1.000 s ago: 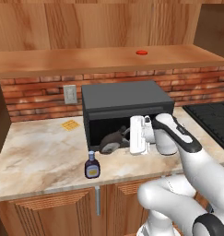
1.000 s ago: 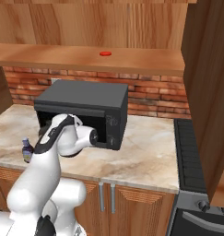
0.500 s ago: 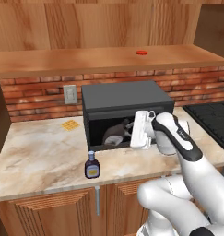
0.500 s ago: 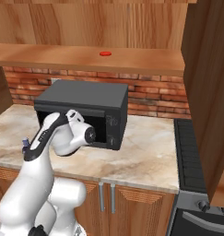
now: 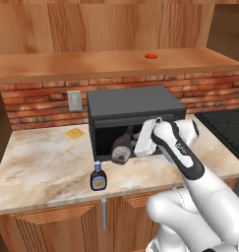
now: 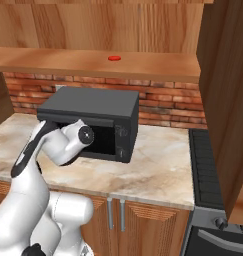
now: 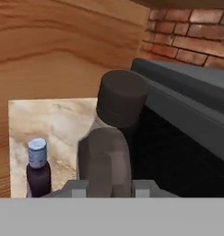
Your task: Pick the syrup bottle and condiment bottle from the counter and place them in the cabinet.
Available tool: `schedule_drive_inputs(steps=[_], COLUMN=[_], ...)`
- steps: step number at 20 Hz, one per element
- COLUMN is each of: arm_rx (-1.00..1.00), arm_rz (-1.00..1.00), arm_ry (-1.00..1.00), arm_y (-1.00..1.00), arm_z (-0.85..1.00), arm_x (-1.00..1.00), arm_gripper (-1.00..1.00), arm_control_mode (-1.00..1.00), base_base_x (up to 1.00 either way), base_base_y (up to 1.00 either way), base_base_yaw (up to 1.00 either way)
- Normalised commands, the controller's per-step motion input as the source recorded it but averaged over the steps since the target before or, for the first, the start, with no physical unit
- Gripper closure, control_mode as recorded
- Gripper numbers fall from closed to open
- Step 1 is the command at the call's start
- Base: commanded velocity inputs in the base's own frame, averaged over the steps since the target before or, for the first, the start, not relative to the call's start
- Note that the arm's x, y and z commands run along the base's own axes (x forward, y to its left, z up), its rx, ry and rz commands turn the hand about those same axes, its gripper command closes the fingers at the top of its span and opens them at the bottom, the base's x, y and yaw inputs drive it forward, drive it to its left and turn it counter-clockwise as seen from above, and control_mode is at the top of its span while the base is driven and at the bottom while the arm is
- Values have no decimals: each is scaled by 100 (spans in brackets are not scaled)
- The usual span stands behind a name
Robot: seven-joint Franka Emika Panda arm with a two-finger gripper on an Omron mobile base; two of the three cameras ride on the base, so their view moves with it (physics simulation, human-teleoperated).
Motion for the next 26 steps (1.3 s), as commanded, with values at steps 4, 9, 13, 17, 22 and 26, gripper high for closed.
schedule_drive_inputs(steps=[4,9,13,17,22,26], arm_rx=[-11,-2,-1,-7,-18,-20], arm_rz=[-7,-8,-12,-15,-12,-16], arm_ry=[37,19,10,3,-3,-5], arm_y=[0,0,-1,0,0,0], arm_z=[10,35,46,39,41,39], arm_x=[-3,-10,-13,-31,-62,-49], arm_gripper=[100,100,100,100,100,100], arm_control_mode=[-100,-100,-100,-100,-100,-100], base_base_x=[0,0,0,0,0,0], base_base_y=[0,0,0,0,0,0], base_base_yaw=[0,0,0,0,0,0])
